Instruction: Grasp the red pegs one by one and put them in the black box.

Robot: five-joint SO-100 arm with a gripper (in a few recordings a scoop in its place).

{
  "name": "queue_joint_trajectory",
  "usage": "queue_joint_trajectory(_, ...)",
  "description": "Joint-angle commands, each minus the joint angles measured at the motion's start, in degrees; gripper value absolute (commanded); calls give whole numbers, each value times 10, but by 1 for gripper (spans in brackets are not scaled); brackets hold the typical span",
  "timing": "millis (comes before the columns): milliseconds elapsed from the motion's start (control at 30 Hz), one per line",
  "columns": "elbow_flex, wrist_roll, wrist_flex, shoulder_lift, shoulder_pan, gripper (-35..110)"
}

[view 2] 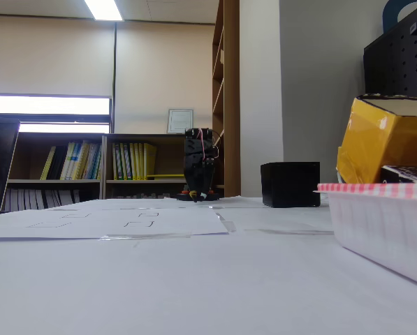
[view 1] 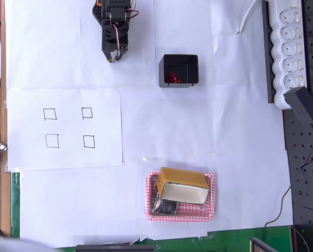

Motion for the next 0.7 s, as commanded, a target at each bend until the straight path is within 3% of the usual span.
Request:
queue_joint_trajectory(0, -11, 5, 57, -52, 11, 0)
queue_joint_trajectory(200, -11, 30, 142, -76, 7, 0)
queue_joint_trajectory(667, -11, 2, 143, -78, 2, 0)
